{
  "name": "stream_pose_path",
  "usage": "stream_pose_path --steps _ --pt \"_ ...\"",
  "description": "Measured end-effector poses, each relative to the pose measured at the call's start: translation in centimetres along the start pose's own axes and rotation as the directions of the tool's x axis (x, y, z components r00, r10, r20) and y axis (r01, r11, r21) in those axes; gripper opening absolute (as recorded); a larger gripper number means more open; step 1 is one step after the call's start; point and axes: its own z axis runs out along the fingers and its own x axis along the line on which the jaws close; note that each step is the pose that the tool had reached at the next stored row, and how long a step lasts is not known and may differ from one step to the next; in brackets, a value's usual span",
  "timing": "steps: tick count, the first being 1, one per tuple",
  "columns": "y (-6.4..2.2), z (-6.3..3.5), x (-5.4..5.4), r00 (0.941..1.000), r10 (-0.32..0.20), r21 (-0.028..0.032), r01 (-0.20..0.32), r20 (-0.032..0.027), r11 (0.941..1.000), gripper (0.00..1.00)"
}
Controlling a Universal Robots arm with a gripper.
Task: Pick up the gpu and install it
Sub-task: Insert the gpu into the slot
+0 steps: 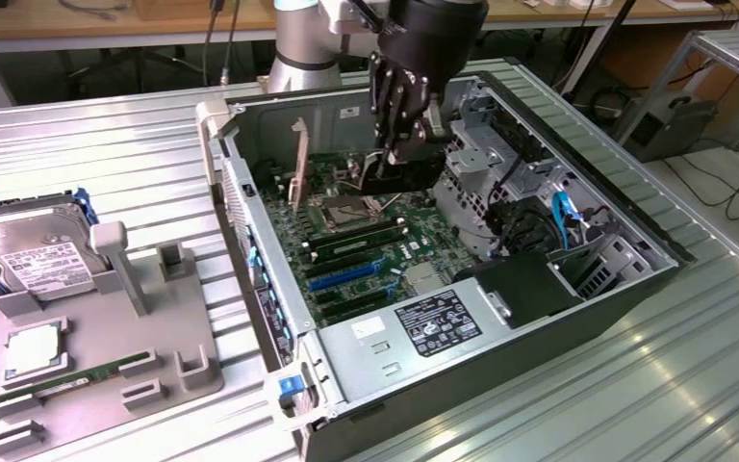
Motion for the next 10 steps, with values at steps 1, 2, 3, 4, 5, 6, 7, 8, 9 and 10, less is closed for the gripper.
stream_pose_path --steps 1,2,3,4,5,6,7,8,9,10 --pt "-0.01 0.21 0.01 0.9984 -0.057 -0.0013 0.057 -0.0032 0.9984 0.26" --pt "-0.02 0.28 0.01 0.9972 -0.075 -0.0018 0.075 -0.0040 0.9972 0.26" --pt "-0.02 0.36 0.01 0.9957 -0.092 -0.0022 0.092 -0.0050 0.9957 0.26" --pt "-0.03 0.44 0.01 0.9940 -0.109 -0.0026 0.109 -0.0058 0.9941 0.26" --pt "-0.03 0.52 0.01 0.9924 -0.123 -0.0030 0.123 -0.0065 0.9924 0.26" --pt "-0.04 0.60 0.02 0.9910 -0.133 -0.0032 0.133 -0.0069 0.9911 0.26" --pt "-0.04 0.67 0.03 0.9900 -0.141 -0.0033 0.141 -0.0071 0.9901 0.26" --pt "-0.05 0.76 0.07 0.9891 -0.147 -0.0035 0.147 -0.0074 0.9891 0.26" --pt "-0.07 0.84 0.15 0.9888 -0.149 -0.0036 0.149 -0.0071 0.9888 0.26" --pt "-0.09 0.94 0.28 0.9887 -0.150 -0.0036 0.150 -0.0056 0.9887 0.26"
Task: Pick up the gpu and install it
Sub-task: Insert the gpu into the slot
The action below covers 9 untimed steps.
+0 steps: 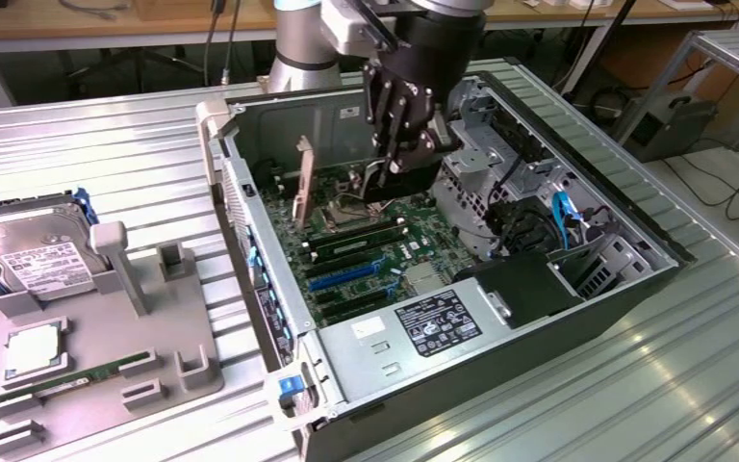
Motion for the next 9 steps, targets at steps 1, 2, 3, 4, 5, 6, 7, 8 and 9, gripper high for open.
stream_pose_path --steps 1,2,3,4,5,6,7,8,9 --pt "0.00 0.13 0.1 1.0000 0.000 0.0002 0.000 0.0021 1.0000 0.26" --pt "0.00 0.24 0.3 1.0000 0.000 0.0003 0.000 0.0033 1.0000 0.26" --pt "-0.01 0.40 0.5 1.0000 0.000 0.0004 0.000 0.0043 1.0000 0.26" --pt "-0.01 0.52 0.6 1.0000 0.000 0.0005 0.000 0.0048 1.0000 0.26" --pt "-0.01 0.68 0.7 1.0000 0.000 0.0008 0.000 0.0054 1.0000 0.26" --pt "0.00 0.88 0.9 1.0000 0.000 0.0014 0.000 0.0055 1.0000 0.26" --pt "0.02 1.01 0.9 1.0000 0.001 0.0020 -0.001 0.0053 1.0000 0.26" --pt "0.13 1.34 1.0 1.0000 0.001 0.0043 -0.001 0.0053 1.0000 0.26" --pt "0.31 1.59 1.0 1.0000 0.001 0.0072 -0.001 0.0051 1.0000 0.26"
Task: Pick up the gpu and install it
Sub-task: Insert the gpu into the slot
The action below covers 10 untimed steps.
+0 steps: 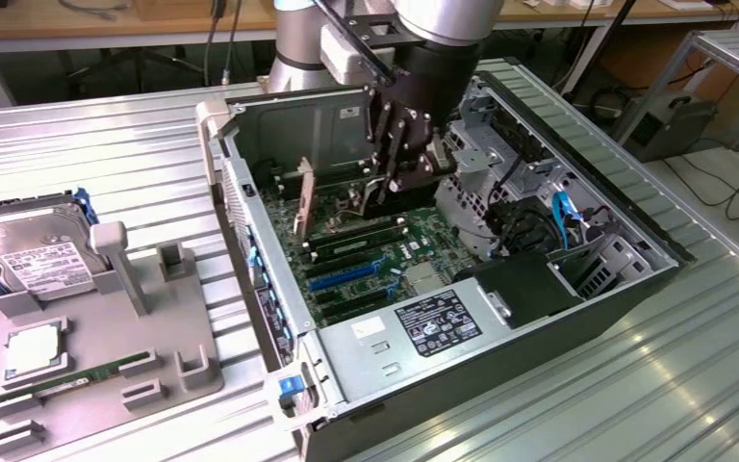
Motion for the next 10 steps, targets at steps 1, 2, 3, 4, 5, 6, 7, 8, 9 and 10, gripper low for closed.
stream_pose_path --steps 1,2,3,4,5,6,7,8,9,10 --pt "0.23 0.23 0.0 1.0000 0.000 0.0036 0.000 -0.0001 1.0000 0.26" --pt "0.38 0.37 0.0 1.0000 0.000 0.0058 0.000 -0.0001 1.0000 0.26" --pt "0.63 0.59 0.0 1.0000 0.000 0.0093 0.000 -0.0002 1.0000 0.26" --pt "0.90 0.86 0.0 1.0000 0.000 0.0132 0.000 -0.0003 0.9999 0.26" --pt "1.08 1.10 0.0 1.0000 0.000 0.0156 0.000 -0.0003 0.9999 0.26" --pt "1.21 1.36 0.0 1.0000 0.000 0.0173 0.000 -0.0004 0.9999 0.26" --pt "1.28 1.56 0.0 1.0000 0.000 0.0184 0.000 -0.0005 0.9998 0.26" --pt "1.33 1.71 0.0 1.0000 0.000 0.0193 0.000 -0.0005 0.9998 0.26" --pt "1.37 1.89 0.0 1.0000 0.000 0.0202 0.000 -0.0006 0.9998 0.26" --pt "1.41 2.06 0.0 1.0000 0.000 0.0210 0.000 -0.0006 0.9998 0.26"
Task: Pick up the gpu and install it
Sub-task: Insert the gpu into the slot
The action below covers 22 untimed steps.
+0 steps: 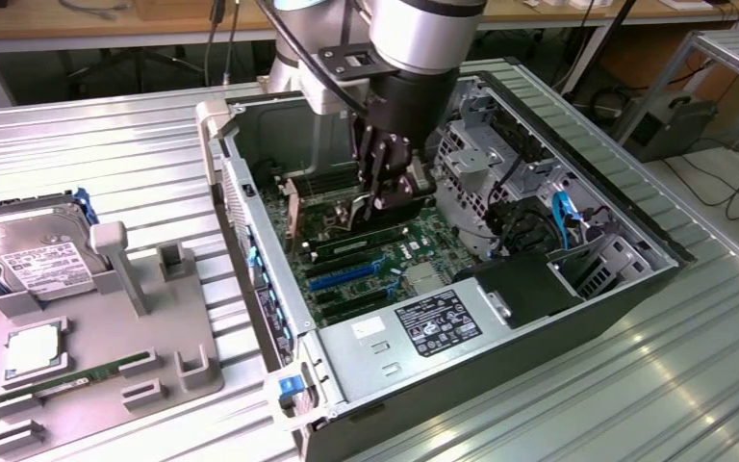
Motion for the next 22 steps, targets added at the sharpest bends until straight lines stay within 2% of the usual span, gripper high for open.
stream_pose_path --steps 4,22 --pt "0.17 1.37 0.1 1.0000 0.000 0.0008 0.000 0.0000 1.0000 0.26" --pt "0.27 5.27 0.9 1.0000 0.001 0.0008 -0.001 0.0000 1.0000 0.26"
